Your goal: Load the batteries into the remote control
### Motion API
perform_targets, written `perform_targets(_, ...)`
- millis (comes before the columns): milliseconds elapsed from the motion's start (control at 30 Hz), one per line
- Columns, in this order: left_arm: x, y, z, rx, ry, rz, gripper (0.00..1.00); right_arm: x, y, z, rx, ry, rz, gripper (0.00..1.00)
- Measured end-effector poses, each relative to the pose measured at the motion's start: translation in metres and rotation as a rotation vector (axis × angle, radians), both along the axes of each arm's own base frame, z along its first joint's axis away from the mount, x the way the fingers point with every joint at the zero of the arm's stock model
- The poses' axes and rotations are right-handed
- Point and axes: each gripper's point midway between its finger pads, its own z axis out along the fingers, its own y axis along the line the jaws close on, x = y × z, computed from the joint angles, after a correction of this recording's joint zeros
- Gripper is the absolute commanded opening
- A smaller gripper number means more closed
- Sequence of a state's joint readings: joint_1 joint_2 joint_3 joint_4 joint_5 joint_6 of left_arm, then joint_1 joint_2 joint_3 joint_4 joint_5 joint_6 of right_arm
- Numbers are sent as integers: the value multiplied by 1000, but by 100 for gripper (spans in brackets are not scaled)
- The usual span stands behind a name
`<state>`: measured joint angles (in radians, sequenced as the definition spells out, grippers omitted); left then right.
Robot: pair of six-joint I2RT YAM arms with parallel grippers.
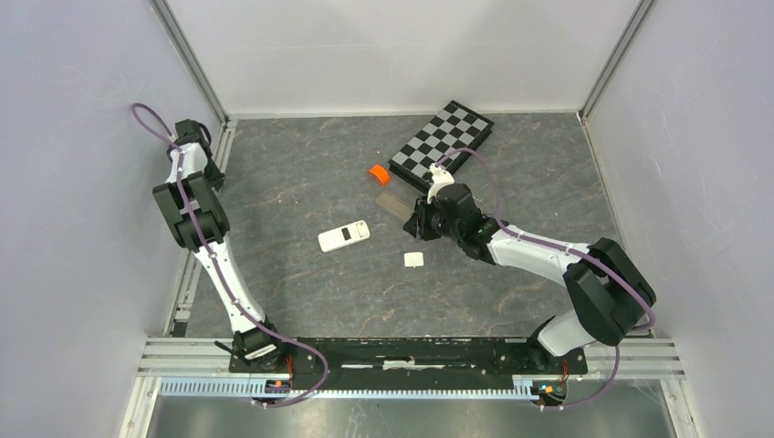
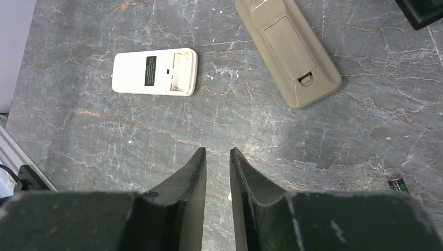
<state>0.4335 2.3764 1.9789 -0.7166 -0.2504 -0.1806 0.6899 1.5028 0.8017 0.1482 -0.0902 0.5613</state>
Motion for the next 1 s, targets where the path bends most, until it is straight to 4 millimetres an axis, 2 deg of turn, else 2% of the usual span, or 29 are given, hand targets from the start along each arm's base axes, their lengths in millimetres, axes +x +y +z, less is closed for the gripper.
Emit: perform_targets(1000, 2, 1, -11, -75, -12, -23, 32, 0, 0, -3, 9, 21, -8, 26)
